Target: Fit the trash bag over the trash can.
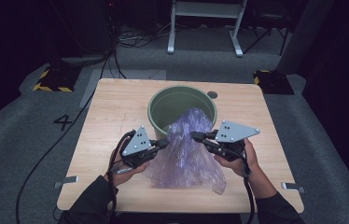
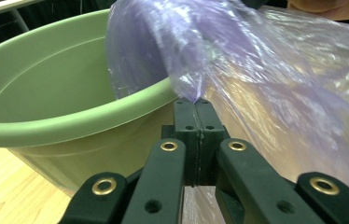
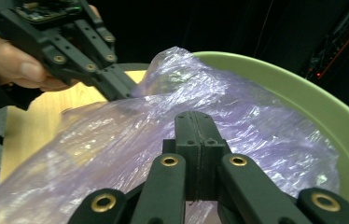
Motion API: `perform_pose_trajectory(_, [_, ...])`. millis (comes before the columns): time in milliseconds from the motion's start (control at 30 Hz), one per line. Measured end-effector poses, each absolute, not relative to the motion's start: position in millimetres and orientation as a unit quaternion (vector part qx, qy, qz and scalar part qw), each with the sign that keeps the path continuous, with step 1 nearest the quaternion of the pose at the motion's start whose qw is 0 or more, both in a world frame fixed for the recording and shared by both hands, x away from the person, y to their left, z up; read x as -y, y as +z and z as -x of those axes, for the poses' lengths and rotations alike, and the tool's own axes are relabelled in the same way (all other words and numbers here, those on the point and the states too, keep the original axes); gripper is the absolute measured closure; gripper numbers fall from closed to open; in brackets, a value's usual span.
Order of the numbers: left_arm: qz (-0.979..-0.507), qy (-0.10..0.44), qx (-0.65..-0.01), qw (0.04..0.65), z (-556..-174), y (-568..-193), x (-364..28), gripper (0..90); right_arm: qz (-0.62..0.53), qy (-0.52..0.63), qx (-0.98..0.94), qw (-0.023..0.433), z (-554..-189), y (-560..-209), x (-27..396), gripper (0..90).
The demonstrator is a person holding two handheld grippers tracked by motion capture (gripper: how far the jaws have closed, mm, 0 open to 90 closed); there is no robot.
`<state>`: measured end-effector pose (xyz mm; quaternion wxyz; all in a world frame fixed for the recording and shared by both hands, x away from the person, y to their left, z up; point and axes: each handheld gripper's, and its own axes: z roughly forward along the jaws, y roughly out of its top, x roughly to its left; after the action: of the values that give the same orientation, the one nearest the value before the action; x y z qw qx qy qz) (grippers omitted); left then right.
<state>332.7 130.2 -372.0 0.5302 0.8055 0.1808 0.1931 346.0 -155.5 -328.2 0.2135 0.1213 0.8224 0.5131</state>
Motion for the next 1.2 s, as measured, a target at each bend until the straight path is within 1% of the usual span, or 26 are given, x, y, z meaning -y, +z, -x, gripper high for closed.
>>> perform_pose_trajectory(33, [-0.804, 0.194, -0.183, 0.531, -332, -372, -131, 89.4, -0.123, 0.515, -0.82, 0.216, -348, -327, 154, 90.0])
perform_pose_trajectory(100, [-0.797, 0.195, -0.189, 0.539, -332, -371, -136, 84.7, -0.124, 0.518, -0.817, 0.219, -351, -325, 153, 90.0])
perform_pose_trajectory(133, [-0.795, 0.195, -0.191, 0.542, -332, -370, -138, 83.9, -0.123, 0.519, -0.817, 0.219, -353, -325, 153, 90.0])
perform_pose_trajectory(233, [-0.788, 0.196, -0.198, 0.55, -331, -370, -141, 76.8, -0.128, 0.517, -0.816, 0.225, -361, -323, 152, 90.0])
perform_pose_trajectory(267, [-0.786, 0.198, -0.203, 0.55, -332, -369, -142, 71.5, -0.131, 0.516, -0.816, 0.225, -364, -323, 152, 90.0])
perform_pose_trajectory(333, [-0.782, 0.188, -0.213, 0.554, -333, -369, -145, 53.1, -0.14, 0.517, -0.814, 0.223, -371, -322, 152, 90.0])
perform_pose_trajectory(400, [-0.778, 0.173, -0.213, 0.566, -333, -369, -149, 39.6, -0.146, 0.516, -0.814, 0.221, -377, -322, 151, 90.0])
perform_pose_trajectory(433, [-0.776, 0.163, -0.213, 0.571, -333, -369, -150, 34.8, -0.149, 0.515, -0.815, 0.221, -380, -321, 151, 90.0])
perform_pose_trajectory(533, [-0.778, 0.143, -0.207, 0.576, -331, -370, -152, 26.9, -0.165, 0.512, -0.816, 0.213, -391, -320, 149, 90.0])
perform_pose_trajectory(667, [-0.782, 0.13, -0.181, 0.582, -324, -370, -149, 23.8, -0.187, 0.5, -0.82, 0.205, -406, -319, 147, 90.0])
perform_pose_trajectory(800, [-0.787, 0.12, -0.162, 0.583, -316, -367, -144, 20.4, -0.204, 0.487, -0.824, 0.208, -415, -320, 147, 90.0])
perform_pose_trajectory(967, [-0.793, 0.107, -0.158, 0.579, -311, -368, -136, 17.7, -0.222, 0.487, -0.819, 0.208, -421, -323, 154, 90.0])
perform_pose_trajectory(1067, [-0.805, 0.111, -0.163, 0.559, -311, -373, -126, 17.0, -0.229, 0.487, -0.818, 0.204, -424, -325, 157, 90.0])
perform_pose_trajectory(1133, [-0.813, 0.12, -0.165, 0.545, -312, -378, -119, 18.7, -0.231, 0.489, -0.817, 0.202, -425, -326, 158, 90.0])
perform_pose_trajectory(1200, [-0.819, 0.126, -0.164, 0.535, -314, -381, -113, 29.0, -0.233, 0.49, -0.816, 0.2, -424, -326, 159, 90.0])
